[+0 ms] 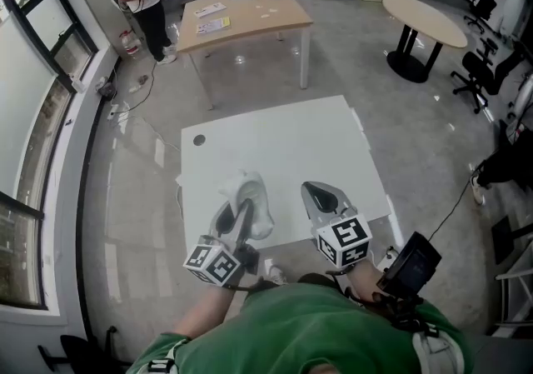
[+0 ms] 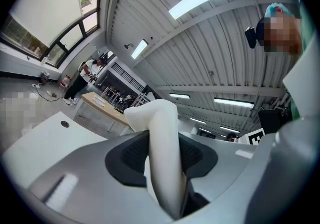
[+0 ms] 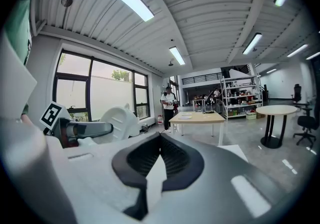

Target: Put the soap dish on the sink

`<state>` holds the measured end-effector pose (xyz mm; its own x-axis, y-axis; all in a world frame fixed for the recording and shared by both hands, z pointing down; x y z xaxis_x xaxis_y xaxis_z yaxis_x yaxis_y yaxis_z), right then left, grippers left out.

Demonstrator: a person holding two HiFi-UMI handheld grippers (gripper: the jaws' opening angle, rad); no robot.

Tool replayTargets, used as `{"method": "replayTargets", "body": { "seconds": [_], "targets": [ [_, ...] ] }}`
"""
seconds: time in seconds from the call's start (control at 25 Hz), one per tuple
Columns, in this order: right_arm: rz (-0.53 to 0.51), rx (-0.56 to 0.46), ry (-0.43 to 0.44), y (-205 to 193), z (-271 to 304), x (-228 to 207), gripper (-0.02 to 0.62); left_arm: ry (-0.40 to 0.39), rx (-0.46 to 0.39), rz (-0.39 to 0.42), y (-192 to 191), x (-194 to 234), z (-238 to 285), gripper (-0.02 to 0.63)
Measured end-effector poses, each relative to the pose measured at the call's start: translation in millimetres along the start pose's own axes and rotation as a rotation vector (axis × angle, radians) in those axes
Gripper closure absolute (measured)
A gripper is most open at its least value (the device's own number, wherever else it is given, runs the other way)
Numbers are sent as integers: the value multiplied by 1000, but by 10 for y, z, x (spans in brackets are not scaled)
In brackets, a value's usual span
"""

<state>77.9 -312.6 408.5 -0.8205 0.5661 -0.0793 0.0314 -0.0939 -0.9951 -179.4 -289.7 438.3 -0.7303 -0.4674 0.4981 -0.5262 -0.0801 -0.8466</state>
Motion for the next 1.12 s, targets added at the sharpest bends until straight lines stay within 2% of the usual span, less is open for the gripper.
{"method": "replayTargets", "body": {
  "seconds": [0.32, 0.6, 1.12],
  "targets": [
    [-7, 5, -43, -18, 243, 118, 592, -14, 17, -23, 93, 364, 58, 453],
    [-11, 13, -57, 32, 364, -95, 592, -18, 17, -34, 77, 402, 320, 454],
    [46, 99, -19, -210, 821, -543, 592, 95, 112, -53, -216, 709, 719, 453]
  ]
}}
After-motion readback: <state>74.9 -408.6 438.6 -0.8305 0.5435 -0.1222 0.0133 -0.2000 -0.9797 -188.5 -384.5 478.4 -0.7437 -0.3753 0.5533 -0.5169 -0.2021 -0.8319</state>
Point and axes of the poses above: the fingertips, and each gripper's own axes: z forward along the fingers, x to its left, y out of its top, the point moved 10 cm from there along -z, backward along the fingers, and after that the axes turned 8 degrees about -x, right-handed, at the moved point
